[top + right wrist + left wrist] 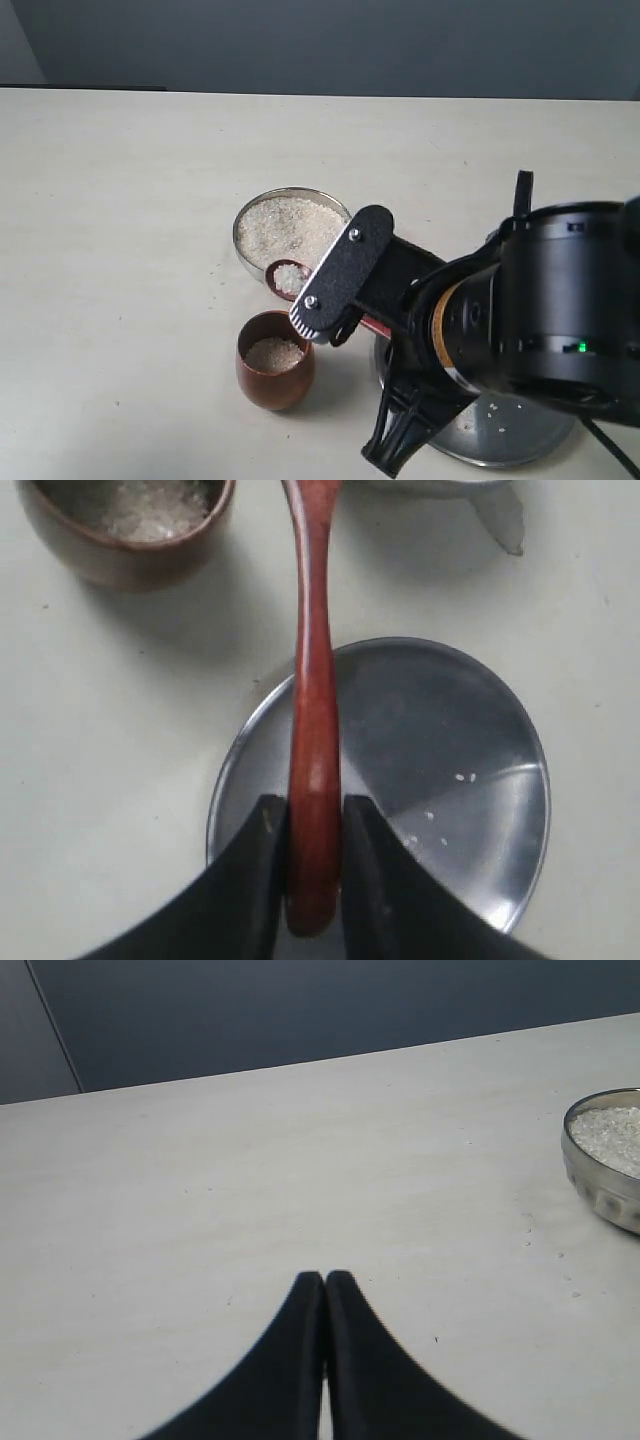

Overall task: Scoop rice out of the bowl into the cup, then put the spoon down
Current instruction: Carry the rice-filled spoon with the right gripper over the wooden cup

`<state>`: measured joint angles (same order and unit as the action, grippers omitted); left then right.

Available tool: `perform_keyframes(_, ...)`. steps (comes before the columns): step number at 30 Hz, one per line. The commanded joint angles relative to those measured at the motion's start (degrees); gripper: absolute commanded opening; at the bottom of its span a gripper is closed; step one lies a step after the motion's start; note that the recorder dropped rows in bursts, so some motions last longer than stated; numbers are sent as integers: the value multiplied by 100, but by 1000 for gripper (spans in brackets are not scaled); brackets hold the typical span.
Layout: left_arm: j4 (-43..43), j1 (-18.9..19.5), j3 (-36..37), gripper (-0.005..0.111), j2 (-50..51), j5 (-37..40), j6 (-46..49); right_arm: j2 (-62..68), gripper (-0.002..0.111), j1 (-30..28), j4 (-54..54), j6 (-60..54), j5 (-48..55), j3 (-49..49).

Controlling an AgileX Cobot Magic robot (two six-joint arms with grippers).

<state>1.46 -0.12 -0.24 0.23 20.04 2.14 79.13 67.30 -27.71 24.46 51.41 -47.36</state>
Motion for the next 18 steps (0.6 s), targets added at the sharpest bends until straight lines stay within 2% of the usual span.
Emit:
perform_keyframes(1,15,-10,24,1,-23,-69,5,-51,-1,271,-82,-18,329,30)
perform_keyframes(11,15,-10,24,1,-23,-69,5,-51,-1,819,-659,-36,1024,30)
perform_keyframes(18,15,-10,24,1,-23,-70,5,161,-1,878,-956,-36,951,30)
